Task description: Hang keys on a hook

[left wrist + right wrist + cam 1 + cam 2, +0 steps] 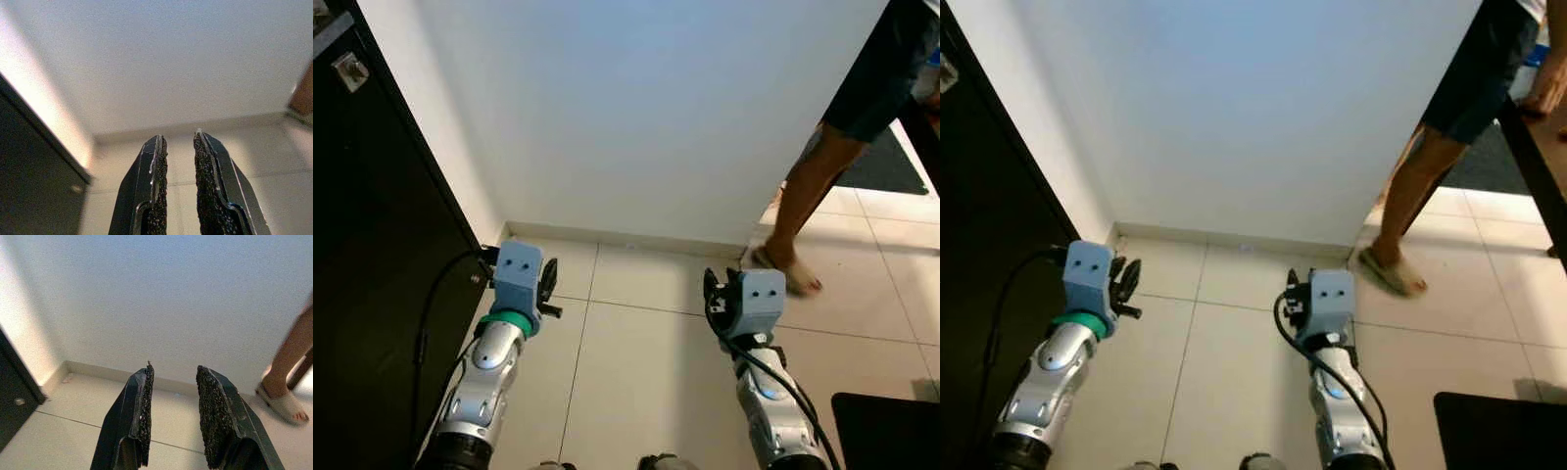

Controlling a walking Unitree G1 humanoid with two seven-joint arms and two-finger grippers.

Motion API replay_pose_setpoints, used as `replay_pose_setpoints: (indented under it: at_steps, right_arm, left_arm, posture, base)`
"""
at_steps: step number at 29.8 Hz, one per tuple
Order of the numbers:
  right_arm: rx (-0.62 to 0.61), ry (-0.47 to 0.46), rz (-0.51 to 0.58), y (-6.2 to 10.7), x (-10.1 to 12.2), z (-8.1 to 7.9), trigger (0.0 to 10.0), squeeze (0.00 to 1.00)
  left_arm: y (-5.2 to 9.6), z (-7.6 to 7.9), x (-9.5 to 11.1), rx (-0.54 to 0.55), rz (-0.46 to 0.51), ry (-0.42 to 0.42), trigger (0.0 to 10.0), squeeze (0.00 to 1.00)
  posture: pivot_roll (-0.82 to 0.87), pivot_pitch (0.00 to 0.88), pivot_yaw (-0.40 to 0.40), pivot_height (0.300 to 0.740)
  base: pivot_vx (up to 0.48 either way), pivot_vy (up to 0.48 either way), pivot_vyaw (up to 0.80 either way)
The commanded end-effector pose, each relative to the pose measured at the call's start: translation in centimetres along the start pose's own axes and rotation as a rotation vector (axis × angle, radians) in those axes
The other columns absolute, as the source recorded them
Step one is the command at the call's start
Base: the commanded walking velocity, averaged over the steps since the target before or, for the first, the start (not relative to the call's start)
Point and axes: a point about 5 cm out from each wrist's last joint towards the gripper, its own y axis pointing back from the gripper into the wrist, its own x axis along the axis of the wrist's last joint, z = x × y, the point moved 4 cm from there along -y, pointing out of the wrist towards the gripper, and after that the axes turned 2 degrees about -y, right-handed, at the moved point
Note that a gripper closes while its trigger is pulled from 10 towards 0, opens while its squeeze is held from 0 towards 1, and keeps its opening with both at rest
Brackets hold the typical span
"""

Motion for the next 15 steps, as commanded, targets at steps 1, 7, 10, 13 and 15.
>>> replay_pose_setpoints:
  at_steps: [1, 7, 10, 13, 15]
  right_arm:
    - [0.008, -0.006, -0.013, -0.1, -0.1, -0.1, 10.0, 0.0]
    - [-0.034, -0.032, -0.033, -0.5, -0.3, 0.8, 10.0, 0.0]
    - [0.029, -0.034, -0.036, -1.1, -0.1, -0.4, 10.0, 0.0]
    - [0.041, -0.032, -0.034, -1.7, 0.3, -0.6, 10.0, 0.0]
    - [0.037, -0.036, -0.032, -1.9, 0.6, -0.5, 10.0, 0.0]
  left_arm:
    - [-0.1, -1.9, 0.4, 0.101, 0.017, -0.017, 10.0, 0.0]
    - [-0.2, -3.4, 1.4, 0.159, 0.042, -0.007, 10.0, 0.0]
    - [0.3, -4.3, 1.2, 0.188, 0.033, 0.011, 10.0, 0.0]
    - [0.6, -4.2, 1.0, 0.186, 0.024, 0.013, 10.0, 0.0]
    - [0.8, -4.0, 1.0, 0.183, 0.023, 0.018, 10.0, 0.0]
  posture:
    - [-0.02, 0.047, 0.086, 0.74]
    - [0.02, 0.039, 0.052, 0.74]
    - [0.04, 0.047, 0.032, 0.74]
    - [0.04, 0.055, 0.032, 0.74]
    - [0.05, 0.059, 0.031, 0.74]
  base:
    - [0.0, 0.0, 0.0]
    - [0.0, 0.0, 0.0]
    - [0.0, 0.0, 0.0]
    - [0.0, 0.0, -0.45]
    - [0.0, 0.0, -0.8]
